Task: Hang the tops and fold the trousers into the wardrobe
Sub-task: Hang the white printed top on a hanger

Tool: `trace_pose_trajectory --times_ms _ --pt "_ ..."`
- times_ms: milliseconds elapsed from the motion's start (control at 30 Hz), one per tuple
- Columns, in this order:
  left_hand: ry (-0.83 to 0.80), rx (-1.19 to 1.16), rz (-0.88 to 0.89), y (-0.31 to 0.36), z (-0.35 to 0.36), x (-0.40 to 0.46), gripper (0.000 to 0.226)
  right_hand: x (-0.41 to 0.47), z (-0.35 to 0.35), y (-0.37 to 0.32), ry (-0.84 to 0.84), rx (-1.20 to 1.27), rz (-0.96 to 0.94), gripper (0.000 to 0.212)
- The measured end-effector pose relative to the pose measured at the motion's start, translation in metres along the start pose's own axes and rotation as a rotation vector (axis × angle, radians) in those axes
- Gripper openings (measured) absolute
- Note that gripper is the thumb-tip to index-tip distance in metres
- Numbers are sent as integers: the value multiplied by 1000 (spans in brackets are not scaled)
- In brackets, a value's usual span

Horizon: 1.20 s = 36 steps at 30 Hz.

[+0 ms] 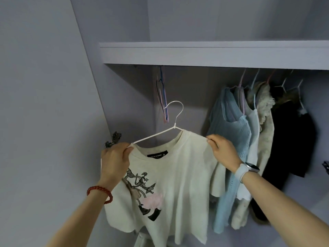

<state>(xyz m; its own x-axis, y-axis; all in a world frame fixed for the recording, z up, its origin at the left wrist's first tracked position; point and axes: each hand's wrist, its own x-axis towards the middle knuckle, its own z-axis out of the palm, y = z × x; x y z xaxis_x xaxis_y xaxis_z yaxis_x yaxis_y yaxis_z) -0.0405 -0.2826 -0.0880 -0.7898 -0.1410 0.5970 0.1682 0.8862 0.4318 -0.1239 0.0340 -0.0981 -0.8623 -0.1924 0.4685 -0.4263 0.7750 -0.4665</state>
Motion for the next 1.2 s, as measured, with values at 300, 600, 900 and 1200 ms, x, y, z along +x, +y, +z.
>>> trace_pose_trajectory --times_ms 300,600,900,1200 --pt "12 43 -68 -12 -17 -1 16 -12 -17 13 238 -112 80 25" --pt "-65 -16 -101 -6 -7 -4 13 -13 -4 -10 -134 -215 -24 32" --pt "-151 -216 -42 18 -16 20 21 -30 -20 -5 34 20 -39 35" --pt "-67 -128 -103 25 0 18 21 -37 -42 -3 -1 -131 -27 34"
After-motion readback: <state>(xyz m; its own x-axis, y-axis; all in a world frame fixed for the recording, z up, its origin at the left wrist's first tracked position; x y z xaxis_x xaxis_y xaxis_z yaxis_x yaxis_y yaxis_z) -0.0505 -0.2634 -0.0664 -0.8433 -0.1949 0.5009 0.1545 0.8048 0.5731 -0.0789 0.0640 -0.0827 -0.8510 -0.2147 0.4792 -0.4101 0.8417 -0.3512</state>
